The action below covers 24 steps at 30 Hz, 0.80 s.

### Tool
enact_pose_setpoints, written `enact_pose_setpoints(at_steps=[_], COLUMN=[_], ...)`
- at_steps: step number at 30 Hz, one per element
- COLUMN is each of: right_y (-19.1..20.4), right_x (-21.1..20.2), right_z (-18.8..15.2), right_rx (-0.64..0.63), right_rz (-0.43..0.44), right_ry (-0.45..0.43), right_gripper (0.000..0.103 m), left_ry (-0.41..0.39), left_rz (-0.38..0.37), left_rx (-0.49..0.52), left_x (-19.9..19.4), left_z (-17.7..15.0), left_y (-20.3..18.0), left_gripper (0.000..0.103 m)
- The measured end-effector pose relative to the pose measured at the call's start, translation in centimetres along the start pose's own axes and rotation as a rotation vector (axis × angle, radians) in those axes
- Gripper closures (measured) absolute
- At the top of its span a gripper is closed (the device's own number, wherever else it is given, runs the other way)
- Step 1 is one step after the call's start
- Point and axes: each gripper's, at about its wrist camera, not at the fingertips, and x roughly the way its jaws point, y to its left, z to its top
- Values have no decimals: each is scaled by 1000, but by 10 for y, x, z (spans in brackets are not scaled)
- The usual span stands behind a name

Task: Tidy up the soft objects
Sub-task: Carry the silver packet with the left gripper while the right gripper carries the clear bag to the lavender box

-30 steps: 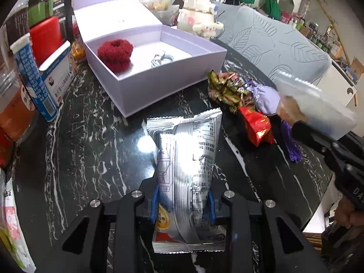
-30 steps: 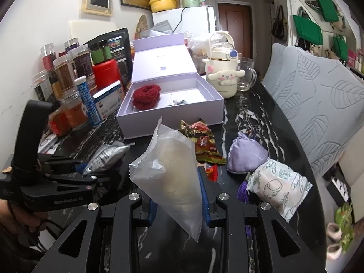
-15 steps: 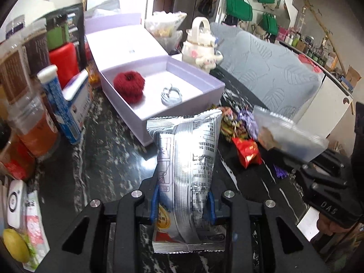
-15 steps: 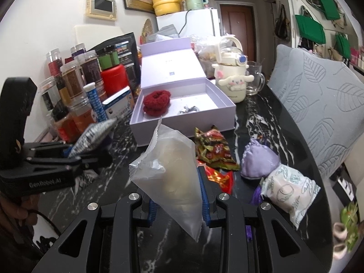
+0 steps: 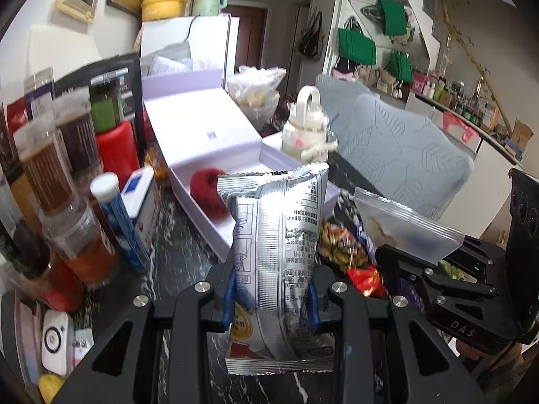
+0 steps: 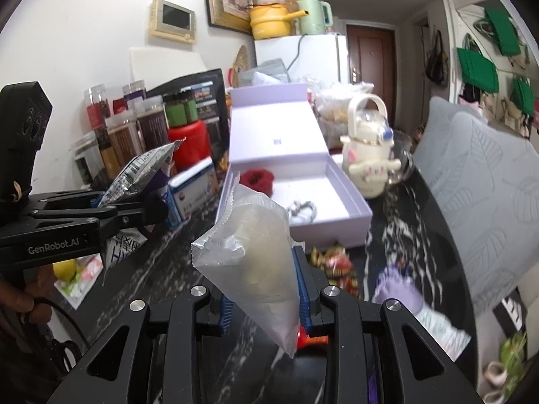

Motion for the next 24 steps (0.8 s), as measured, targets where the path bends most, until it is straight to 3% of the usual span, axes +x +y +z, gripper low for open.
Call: enact_pose_setpoints(at_steps=[11, 24], right_y=[2, -16], right_x=[8, 41], right_z=[53, 108], right_rx=[-66, -54], right_rz=[9, 6], right_ry=[-67, -104], right_gripper=[73, 73], left_ry=[-91, -139], left_rz=[19, -30], left_rx=[-1, 4], left_x=[-6, 26], left_z=[42, 97], left_y=[14, 23], left_gripper=[71, 71])
